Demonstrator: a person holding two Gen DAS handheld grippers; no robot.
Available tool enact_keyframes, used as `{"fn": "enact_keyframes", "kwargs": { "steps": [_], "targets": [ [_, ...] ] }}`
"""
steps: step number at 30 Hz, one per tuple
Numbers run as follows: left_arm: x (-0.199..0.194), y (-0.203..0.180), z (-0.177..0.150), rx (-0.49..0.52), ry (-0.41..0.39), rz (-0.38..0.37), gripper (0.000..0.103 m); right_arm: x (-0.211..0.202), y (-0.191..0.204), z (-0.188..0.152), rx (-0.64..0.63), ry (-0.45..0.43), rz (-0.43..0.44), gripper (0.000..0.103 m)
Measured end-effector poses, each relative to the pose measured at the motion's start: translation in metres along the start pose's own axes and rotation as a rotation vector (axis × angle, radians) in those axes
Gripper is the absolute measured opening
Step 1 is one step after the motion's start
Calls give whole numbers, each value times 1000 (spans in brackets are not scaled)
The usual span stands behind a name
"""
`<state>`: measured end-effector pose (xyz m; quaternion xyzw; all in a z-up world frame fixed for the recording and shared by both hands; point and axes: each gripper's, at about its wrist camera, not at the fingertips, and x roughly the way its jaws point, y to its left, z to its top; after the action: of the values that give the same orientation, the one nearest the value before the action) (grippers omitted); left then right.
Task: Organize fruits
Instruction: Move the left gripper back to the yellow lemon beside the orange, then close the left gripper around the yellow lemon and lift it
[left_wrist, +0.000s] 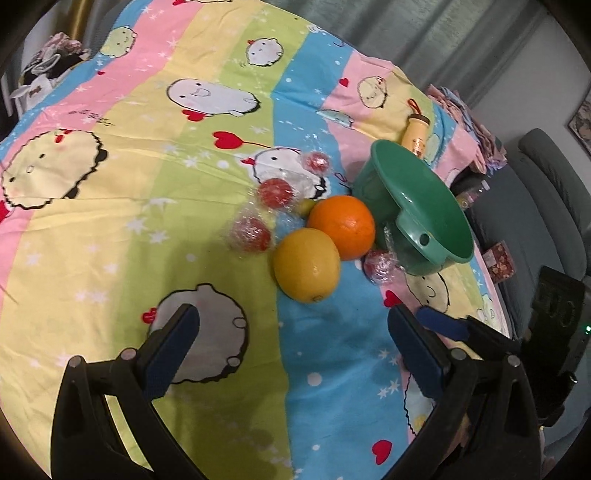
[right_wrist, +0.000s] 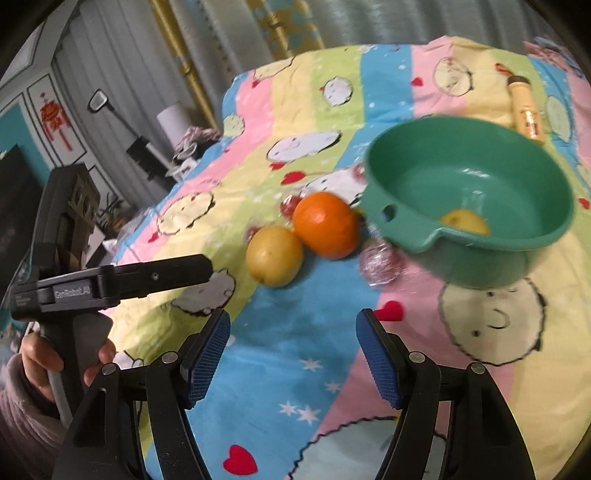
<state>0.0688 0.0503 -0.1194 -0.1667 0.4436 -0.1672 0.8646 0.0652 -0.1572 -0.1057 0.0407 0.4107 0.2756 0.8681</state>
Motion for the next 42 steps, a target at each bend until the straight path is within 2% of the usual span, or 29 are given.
{"fn": "enact_keyframes", "kwargs": {
  "steps": [9,17,23,25,28,31,33,36,42],
  "targets": [
    [17,4,4,-17,19,-83,102,34,6,9,-11,31,33,72],
    [34,3,14,-4,31,-71,99,60,11,19,-35,49,43,72],
    [51,6,23,-13,55,-105,91,74,9,29,-27,58,45,72],
    [54,8,24,-24,61,-121,80,78,7,31,-14,63,48,72],
    [55,9,26,-29,56,-131,77,80,5,34,-1,57,57,71],
    [55,9,27,-35,58,-140,72,82,5,35,-1,57,72,65],
    [56,9,27,-35,62,-144,68,84,6,35,-6,60,76,58],
    [56,8,28,-40,65,-151,59,84,7,35,-13,58,66,55],
    [52,6,26,-34,62,-149,56,80,6,33,1,56,77,55]
  ]
}}
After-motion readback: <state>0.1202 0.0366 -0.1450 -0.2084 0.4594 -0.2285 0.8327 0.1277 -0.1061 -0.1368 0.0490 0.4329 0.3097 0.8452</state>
